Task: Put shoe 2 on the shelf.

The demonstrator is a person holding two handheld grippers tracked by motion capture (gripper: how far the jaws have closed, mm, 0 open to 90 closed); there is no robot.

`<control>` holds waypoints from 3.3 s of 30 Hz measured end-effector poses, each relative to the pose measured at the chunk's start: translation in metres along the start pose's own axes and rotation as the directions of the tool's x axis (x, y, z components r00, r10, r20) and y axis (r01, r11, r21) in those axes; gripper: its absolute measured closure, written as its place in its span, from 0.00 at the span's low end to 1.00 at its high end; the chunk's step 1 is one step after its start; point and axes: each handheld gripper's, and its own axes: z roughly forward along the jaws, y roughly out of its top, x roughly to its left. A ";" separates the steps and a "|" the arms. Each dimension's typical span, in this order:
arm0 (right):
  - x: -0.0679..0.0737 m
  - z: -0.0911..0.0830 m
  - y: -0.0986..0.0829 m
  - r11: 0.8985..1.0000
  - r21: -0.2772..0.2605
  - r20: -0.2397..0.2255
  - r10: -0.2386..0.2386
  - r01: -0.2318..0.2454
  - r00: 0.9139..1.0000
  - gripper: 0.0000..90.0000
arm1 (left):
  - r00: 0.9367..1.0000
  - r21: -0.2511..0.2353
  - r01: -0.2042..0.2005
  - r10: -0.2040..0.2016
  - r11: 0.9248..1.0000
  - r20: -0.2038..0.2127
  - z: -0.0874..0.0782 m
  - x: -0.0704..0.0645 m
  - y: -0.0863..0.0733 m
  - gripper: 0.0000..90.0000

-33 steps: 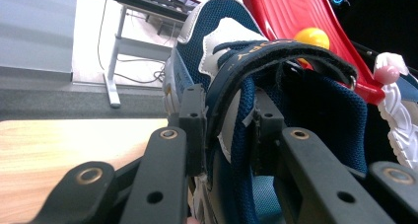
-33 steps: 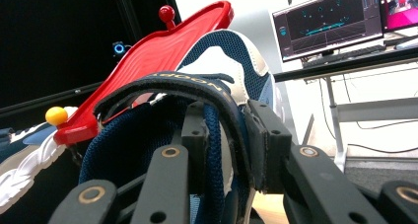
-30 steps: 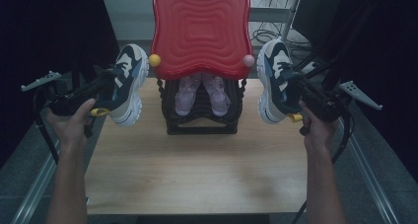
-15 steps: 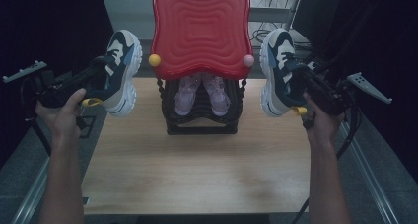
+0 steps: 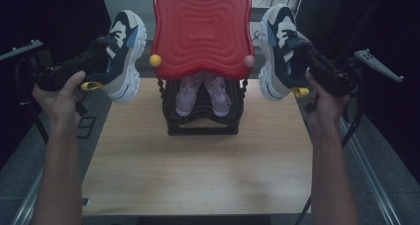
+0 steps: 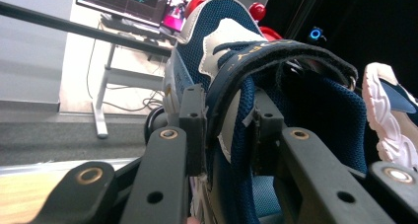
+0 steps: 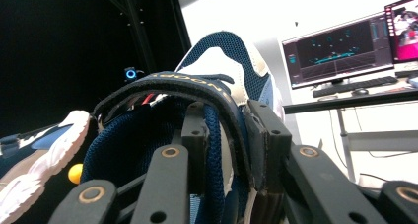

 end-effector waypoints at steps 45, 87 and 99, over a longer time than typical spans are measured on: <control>0.052 0.099 0.025 0.998 0.052 -0.116 0.036 -0.030 0.993 0.79 | 0.997 0.008 -0.079 0.079 0.997 0.021 0.080 -0.057 0.063 0.82; 0.059 0.162 0.013 0.983 0.154 -0.050 -0.090 0.097 0.995 0.79 | 0.988 0.039 -0.153 0.154 0.987 -0.017 0.143 -0.071 0.044 0.82; 0.062 0.172 0.004 0.955 0.216 0.020 -0.213 0.204 0.977 0.79 | 0.977 0.073 -0.197 0.202 0.978 -0.064 0.161 -0.073 0.028 0.81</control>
